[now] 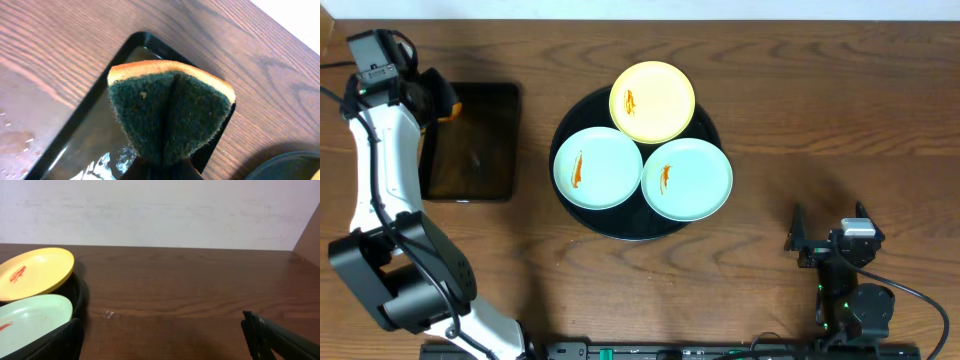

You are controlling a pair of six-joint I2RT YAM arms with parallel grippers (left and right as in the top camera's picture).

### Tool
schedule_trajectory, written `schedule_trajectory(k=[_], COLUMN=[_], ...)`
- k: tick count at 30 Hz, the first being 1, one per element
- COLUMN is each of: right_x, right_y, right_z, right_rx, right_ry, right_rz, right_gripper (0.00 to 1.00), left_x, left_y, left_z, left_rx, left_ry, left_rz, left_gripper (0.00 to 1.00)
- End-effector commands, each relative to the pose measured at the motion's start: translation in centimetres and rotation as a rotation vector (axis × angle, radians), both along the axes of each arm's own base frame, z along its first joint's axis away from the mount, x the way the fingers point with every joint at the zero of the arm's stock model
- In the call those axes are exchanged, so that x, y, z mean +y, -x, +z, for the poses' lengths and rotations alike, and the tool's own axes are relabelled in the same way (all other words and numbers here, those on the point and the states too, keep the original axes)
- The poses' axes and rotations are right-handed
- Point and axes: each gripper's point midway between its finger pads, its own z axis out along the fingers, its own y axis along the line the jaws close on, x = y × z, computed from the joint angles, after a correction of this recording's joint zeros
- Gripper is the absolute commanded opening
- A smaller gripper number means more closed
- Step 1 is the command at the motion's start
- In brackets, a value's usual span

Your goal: Clean dirty plates on tray and stack at the side

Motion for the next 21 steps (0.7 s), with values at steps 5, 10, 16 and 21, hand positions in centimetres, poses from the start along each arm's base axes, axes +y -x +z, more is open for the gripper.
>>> schedule_trajectory(k=[5, 10, 16, 21], right_x=[-0.3, -0.3, -0.3, -0.3], right_y=[0.0, 0.0, 0.0, 0.0], right_z=[-0.1, -0.1, -0.1, -0.1], right_rx=[0.003, 0.003, 0.003, 0.003], right_ry=[0.009, 0.009, 0.009, 0.009], right_rz=[-0.013, -0.013, -0.013, -0.013], right_gripper=[0.99, 0.99, 0.99, 0.99], left_x=[-0.4, -2.0, -2.8, -0.6], left_y=[-0.9, -1.5, -2.1, -0.3], left_z=[-7.3, -8.4, -0.1, 1.1], left_rx=[0.109, 0.094, -0.167, -0.211], left_ry=[0.078, 0.176, 0.327, 0.384], left_rz=[-0.048, -0.1, -0.209, -0.179], left_gripper=[0.07, 0.07, 0.07, 0.07])
